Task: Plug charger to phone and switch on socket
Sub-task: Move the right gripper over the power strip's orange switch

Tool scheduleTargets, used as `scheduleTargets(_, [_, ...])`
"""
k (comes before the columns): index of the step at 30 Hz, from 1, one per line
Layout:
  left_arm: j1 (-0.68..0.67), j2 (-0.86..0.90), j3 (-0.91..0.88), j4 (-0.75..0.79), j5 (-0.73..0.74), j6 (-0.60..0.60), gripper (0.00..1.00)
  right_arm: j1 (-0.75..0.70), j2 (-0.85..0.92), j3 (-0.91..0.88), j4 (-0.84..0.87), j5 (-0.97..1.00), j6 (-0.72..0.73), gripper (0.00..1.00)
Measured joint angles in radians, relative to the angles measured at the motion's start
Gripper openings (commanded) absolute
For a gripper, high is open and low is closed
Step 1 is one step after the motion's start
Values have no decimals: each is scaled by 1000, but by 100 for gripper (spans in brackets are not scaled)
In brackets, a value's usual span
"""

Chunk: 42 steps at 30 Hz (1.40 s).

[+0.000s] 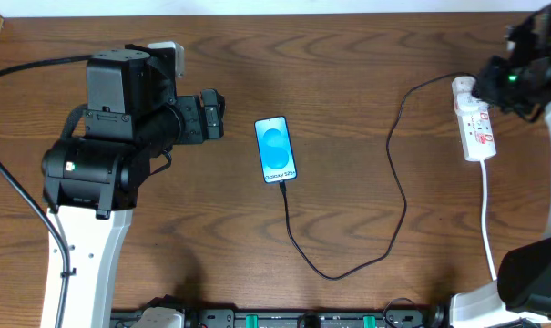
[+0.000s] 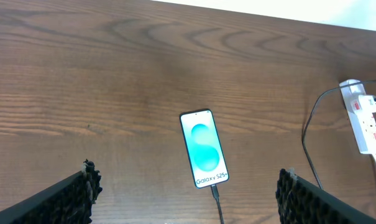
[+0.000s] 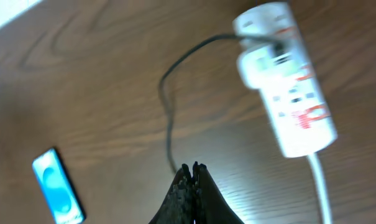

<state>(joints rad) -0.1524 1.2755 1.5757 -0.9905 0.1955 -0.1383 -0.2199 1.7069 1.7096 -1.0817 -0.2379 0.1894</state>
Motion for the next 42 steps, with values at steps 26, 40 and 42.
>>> scheduleTargets(26, [0, 0, 0, -1, 0, 0, 93, -240, 400, -4, 196, -85, -45, 1])
scheduleTargets(40, [0, 0, 0, -1, 0, 0, 93, -240, 462, -4, 311, -84, -65, 1])
scheduleTargets(42, [0, 0, 0, -1, 0, 0, 93, -240, 463, -4, 318, -85, -65, 1])
